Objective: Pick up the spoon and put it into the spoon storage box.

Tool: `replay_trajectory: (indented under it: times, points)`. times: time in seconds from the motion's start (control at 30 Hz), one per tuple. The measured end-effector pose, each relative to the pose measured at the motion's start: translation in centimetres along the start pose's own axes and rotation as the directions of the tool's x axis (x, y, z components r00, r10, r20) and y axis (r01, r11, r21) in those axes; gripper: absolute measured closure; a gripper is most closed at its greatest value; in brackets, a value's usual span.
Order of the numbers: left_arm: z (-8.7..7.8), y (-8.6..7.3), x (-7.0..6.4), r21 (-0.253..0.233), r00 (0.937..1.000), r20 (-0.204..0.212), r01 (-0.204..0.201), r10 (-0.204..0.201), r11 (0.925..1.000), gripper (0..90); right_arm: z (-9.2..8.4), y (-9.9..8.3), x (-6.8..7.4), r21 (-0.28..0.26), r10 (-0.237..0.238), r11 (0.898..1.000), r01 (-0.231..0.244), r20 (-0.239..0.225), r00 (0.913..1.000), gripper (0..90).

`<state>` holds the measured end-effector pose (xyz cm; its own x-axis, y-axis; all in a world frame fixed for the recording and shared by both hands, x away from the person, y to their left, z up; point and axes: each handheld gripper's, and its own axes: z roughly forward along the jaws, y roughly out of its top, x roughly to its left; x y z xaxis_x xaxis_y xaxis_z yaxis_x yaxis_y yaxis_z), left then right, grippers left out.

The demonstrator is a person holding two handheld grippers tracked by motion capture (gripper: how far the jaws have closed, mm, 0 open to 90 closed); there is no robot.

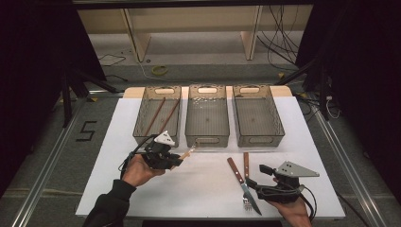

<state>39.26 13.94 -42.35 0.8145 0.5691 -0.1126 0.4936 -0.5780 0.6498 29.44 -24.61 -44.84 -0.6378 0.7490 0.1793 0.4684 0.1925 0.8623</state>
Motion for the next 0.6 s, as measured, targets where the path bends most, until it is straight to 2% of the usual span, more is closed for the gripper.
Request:
replay_trajectory:
  times: [0.4,0.6]
  points:
    - [-0.8,2.0,0.5,-0.069,1.0,-0.004,-0.005,0.005,0.9976,75.6,0.0,0.0,-0.1,-0.002,0.002,1.0,-0.002,0.0,1.0,26.6]
    - [-0.7,2.8,0.7,-0.097,1.0,-0.002,0.007,-0.007,0.9953,75.6,0.0,0.0,-0.1,-0.003,0.002,1.0,-0.002,0.001,1.0,26.6]
